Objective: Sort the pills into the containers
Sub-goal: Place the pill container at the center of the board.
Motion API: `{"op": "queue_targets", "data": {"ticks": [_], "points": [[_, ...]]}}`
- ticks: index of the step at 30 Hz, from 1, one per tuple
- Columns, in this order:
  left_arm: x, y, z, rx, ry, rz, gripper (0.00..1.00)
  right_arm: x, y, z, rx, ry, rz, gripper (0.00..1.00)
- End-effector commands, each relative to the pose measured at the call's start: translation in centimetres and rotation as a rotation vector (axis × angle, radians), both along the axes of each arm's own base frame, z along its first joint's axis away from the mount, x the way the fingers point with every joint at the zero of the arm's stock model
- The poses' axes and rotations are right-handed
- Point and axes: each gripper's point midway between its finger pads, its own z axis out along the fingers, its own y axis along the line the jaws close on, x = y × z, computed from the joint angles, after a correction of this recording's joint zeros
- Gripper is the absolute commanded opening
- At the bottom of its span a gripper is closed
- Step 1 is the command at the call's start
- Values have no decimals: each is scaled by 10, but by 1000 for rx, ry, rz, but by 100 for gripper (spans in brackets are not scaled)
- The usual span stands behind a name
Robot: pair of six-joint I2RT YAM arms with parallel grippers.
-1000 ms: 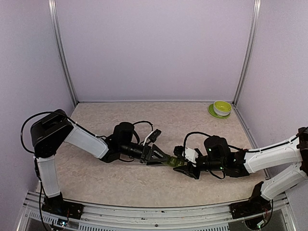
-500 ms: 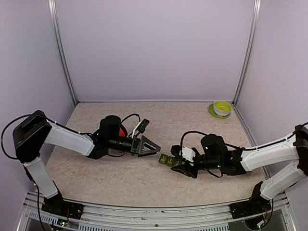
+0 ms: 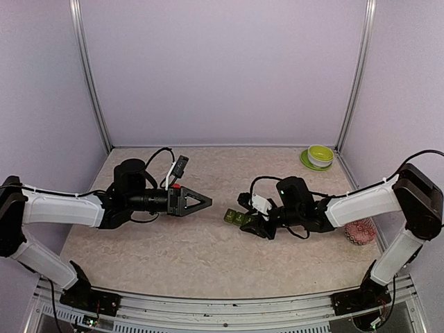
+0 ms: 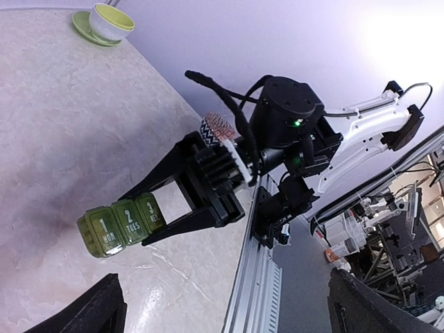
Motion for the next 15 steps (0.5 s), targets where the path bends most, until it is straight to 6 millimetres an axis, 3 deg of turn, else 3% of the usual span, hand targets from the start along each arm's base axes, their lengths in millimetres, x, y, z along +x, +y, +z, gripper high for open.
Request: {"op": "queue_targets", "data": {"ticks": [1,5,15], "points": [[1,15,1,23,-60,66,99,19,7,-5,-9,20,18,38],[-3,23,6,29,-96,83,99,36,7,-20,-38,48,19,39],[-8,38,8,45,-112,129,99,84,9,-34,-80,98,-7,39]]}}
